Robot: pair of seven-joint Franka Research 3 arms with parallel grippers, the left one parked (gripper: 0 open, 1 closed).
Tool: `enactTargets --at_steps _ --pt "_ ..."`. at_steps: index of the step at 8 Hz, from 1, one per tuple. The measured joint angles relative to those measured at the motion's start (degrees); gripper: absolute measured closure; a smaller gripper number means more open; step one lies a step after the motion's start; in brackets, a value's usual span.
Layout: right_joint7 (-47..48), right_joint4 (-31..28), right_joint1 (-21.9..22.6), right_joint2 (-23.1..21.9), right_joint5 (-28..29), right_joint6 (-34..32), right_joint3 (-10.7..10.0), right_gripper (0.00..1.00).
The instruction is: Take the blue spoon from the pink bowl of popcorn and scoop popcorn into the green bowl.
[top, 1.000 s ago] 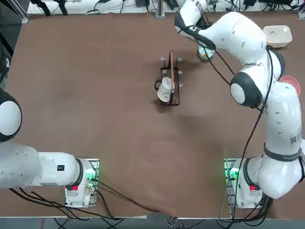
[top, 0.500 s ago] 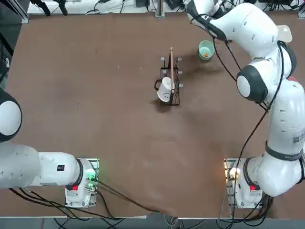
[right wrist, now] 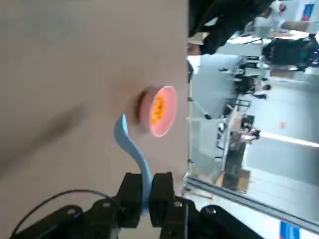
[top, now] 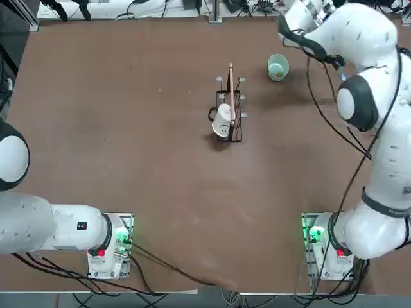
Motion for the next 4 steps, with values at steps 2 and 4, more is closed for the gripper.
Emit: enactTargets --at_steps 2,4 --pt "0.00 -12.01 -5.85 -5.74 -3.96 5.37 -0.28 0.89" --pt "0.27 -22.00 -11.67 -9.01 -9.24 13.97 -0.42 0.89"
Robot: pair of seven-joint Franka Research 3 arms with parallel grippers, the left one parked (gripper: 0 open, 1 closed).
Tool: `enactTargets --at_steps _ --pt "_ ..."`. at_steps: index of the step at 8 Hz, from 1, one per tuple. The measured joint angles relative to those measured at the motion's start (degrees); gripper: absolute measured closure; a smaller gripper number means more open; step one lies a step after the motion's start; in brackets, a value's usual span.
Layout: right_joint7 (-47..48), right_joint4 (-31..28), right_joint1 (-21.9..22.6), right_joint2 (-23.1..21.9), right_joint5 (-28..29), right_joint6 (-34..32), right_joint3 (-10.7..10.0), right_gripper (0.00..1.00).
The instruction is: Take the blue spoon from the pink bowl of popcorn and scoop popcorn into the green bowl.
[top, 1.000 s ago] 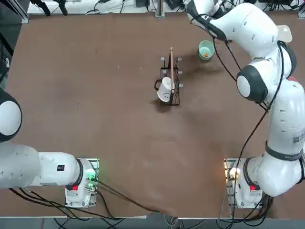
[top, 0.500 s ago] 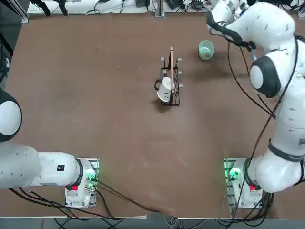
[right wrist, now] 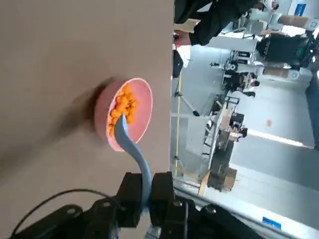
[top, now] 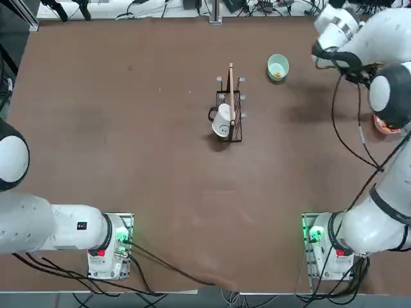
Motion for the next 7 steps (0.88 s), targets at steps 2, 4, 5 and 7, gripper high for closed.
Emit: enactTargets --at_steps 2,4,5,7 --pt "1.31 -6.02 -5.27 -1.86 -3.32 6.80 -0.05 0.89" --pt "5.41 -10.45 -7.18 -2.03 -7.40 9.36 0.00 0.86" --pt "6.46 -11.95 -7.33 -1.97 -8.44 9.82 0.03 0.71" --pt "6.88 -12.32 -7.37 -2.02 -8.74 10.30 0.27 0.32"
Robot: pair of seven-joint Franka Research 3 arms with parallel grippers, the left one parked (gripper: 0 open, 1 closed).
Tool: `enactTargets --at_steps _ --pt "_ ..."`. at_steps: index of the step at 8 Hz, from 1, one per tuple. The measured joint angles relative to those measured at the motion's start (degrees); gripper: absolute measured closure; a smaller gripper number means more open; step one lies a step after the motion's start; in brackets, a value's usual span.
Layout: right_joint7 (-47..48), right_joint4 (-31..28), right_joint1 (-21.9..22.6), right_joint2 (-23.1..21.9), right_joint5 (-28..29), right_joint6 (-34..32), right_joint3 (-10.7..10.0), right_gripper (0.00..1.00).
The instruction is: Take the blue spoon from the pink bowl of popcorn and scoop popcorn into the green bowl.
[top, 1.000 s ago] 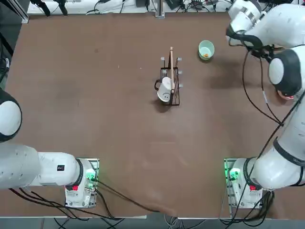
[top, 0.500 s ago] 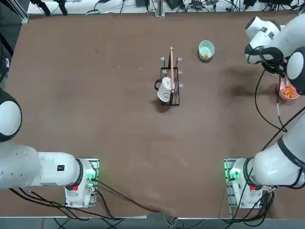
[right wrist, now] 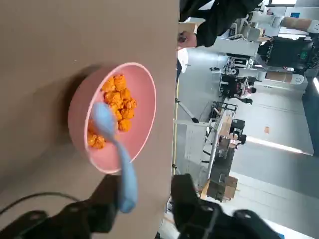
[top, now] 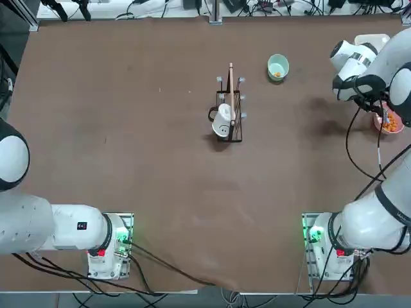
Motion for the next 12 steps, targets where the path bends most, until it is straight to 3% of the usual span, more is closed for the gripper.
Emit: enactTargets --at_steps 2,6,8,10,12 --pt "0.20 1.07 0.02 -1.16 1.23 0.37 0.66 0.01" --pt "-3.11 5.75 0.06 -6.53 16.02 0.66 2.14 0.00" --pt "-14.23 9.26 0.04 -10.64 28.42 0.21 2.08 0.00" --pt "-26.13 13.46 -0.88 -15.22 44.26 -1.98 1.42 0.00" --pt "-32.93 18.54 -1.54 -18.22 58.81 -6.65 1.27 0.00"
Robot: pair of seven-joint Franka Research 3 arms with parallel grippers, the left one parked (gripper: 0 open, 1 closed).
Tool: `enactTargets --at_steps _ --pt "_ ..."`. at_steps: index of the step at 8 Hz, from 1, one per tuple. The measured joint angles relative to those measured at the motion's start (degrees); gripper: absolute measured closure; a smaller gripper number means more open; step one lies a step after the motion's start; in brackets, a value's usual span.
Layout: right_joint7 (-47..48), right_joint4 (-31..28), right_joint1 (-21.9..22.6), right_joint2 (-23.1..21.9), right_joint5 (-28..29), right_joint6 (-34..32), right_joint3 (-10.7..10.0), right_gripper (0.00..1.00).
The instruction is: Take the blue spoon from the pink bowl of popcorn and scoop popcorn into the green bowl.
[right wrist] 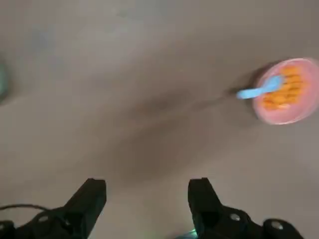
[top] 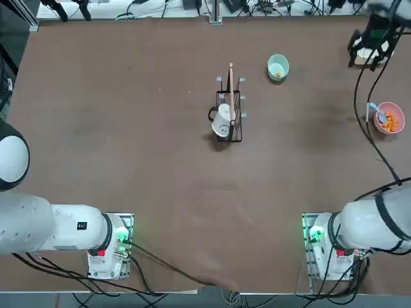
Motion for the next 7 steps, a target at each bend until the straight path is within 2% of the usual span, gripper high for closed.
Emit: enactTargets --at_steps 1,2,3,5,7 --pt "-1.65 3.92 0.02 -0.82 6.10 -3.60 -0.12 0.00" --pt "-3.09 7.79 0.77 -2.01 9.46 -6.43 -0.27 0.00" --pt "-3.69 9.57 3.78 -4.37 7.94 -7.21 -0.50 0.00" --pt "-4.13 8.19 10.68 -10.11 2.01 -6.54 -0.26 0.00" --pt "-7.12 5.01 10.63 -12.85 -0.52 -5.82 -0.60 0.00"
